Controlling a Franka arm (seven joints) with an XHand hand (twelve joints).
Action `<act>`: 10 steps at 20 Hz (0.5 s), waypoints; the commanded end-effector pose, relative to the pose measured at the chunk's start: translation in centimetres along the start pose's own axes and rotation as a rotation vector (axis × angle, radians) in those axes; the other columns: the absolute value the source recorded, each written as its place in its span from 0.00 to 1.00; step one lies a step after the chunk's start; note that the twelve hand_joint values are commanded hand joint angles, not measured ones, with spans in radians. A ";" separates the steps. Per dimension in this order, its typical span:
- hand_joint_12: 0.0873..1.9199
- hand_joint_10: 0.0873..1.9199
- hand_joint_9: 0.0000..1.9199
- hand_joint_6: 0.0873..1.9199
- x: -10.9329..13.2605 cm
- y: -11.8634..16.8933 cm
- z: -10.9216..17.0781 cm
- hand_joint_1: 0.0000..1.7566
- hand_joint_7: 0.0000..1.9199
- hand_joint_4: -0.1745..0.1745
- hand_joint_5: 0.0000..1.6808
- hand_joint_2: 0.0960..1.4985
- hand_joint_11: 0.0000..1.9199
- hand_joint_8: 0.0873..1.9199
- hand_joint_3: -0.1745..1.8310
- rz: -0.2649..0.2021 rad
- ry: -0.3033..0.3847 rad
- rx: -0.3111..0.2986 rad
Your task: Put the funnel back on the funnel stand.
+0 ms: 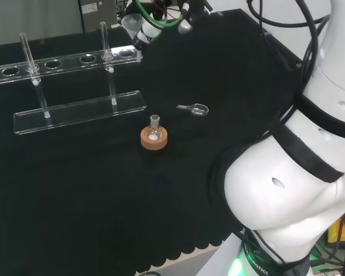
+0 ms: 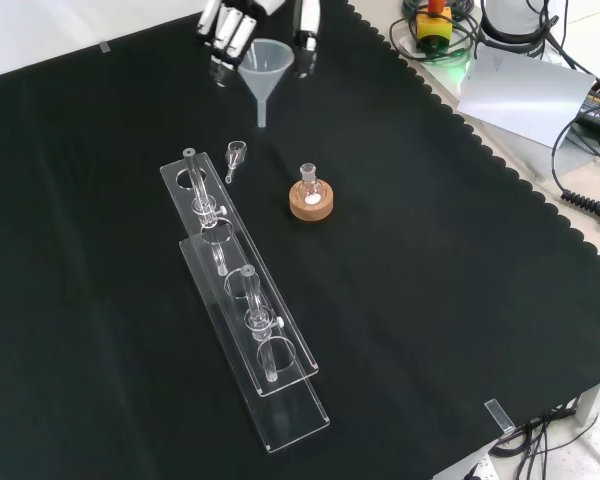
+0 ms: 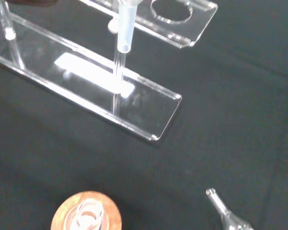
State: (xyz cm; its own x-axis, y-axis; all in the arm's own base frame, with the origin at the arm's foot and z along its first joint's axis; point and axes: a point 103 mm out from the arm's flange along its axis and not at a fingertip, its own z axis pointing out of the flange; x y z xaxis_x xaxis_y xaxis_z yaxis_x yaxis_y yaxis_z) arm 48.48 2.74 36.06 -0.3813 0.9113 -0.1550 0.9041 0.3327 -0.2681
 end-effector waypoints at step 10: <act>0.68 0.28 0.51 0.02 -3.8 8.0 -1.0 0.41 0.31 0.35 0.33 0.65 0.27 0.35 0.00 -0.011 0.038 0.026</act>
State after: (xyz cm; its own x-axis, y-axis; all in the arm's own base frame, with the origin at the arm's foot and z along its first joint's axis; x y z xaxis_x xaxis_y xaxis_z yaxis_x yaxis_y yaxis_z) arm 55.04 2.39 36.21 -0.3735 0.9181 -0.1328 0.9050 0.3291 -0.2695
